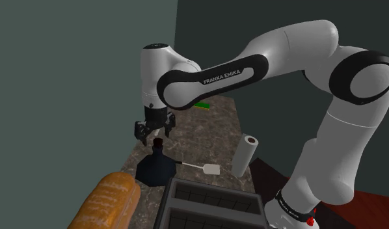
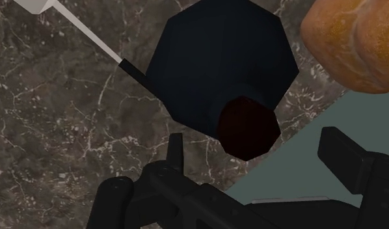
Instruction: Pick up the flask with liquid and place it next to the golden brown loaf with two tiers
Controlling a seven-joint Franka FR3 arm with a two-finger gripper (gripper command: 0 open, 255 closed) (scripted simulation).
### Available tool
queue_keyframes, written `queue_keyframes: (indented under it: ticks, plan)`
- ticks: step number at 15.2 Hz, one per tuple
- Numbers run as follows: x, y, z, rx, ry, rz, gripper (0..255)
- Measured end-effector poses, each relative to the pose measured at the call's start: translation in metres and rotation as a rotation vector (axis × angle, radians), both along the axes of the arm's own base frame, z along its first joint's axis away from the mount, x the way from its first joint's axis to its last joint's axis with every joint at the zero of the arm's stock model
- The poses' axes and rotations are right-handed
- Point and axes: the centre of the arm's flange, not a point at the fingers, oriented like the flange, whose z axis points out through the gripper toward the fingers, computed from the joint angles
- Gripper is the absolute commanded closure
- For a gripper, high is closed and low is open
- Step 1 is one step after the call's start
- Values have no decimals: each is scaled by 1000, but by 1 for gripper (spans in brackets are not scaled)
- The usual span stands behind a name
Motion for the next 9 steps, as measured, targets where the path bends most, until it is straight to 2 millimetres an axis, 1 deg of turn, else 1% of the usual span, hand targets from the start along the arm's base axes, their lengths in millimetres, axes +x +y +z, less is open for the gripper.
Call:
queue_keyframes:
  ticks: [2, 3, 5, 9]
  plan:
    - [2, -1, 22, 0, 0, 0, 0]
    - [2, 0, 29, 0, -1, 0, 0]
    - [1, 1, 33, 0, 0, 0, 0]
    - [0, 1, 34, 0, 0, 0, 0]
